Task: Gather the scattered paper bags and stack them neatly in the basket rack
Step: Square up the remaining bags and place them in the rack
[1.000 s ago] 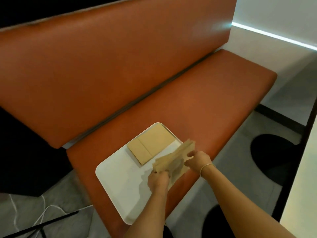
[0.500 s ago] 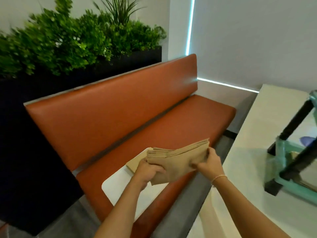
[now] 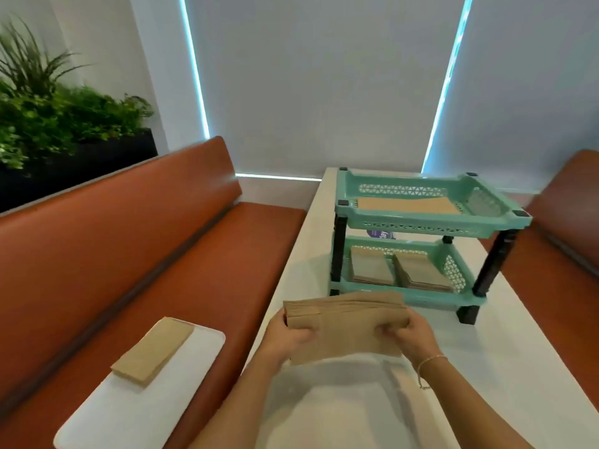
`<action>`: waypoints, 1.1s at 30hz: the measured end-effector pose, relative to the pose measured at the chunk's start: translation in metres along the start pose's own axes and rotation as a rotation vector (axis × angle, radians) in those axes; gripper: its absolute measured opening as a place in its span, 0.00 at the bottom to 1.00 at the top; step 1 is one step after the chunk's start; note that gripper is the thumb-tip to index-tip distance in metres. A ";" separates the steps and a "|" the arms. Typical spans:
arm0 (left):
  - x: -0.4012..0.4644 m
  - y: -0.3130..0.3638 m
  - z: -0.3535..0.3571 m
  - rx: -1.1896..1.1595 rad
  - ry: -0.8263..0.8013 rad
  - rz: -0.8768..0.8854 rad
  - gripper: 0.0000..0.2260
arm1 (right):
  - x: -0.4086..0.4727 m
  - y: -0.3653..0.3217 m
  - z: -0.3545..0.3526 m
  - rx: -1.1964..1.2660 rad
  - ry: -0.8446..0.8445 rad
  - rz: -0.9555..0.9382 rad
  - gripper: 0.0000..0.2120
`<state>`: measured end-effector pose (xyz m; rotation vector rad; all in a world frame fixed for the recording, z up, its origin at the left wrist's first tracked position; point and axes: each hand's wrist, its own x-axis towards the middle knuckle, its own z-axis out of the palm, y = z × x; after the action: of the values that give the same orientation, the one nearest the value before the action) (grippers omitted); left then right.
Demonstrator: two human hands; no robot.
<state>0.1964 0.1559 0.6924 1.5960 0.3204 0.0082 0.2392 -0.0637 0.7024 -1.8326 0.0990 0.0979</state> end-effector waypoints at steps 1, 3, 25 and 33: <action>0.003 -0.002 0.015 -0.004 -0.022 -0.008 0.19 | -0.001 0.006 -0.012 0.007 0.041 0.012 0.14; 0.009 -0.005 0.038 0.011 -0.061 -0.024 0.19 | 0.000 0.018 -0.033 0.012 0.090 0.029 0.13; 0.023 0.007 0.133 0.202 0.005 0.256 0.11 | 0.004 0.033 -0.094 -0.375 0.164 -0.150 0.27; 0.026 -0.003 0.111 0.328 -0.050 0.208 0.11 | 0.003 0.042 -0.101 -0.357 0.241 0.006 0.22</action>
<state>0.2433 0.0524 0.6785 1.9461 0.1182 0.0789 0.2386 -0.1719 0.6878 -2.1954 0.2700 -0.1087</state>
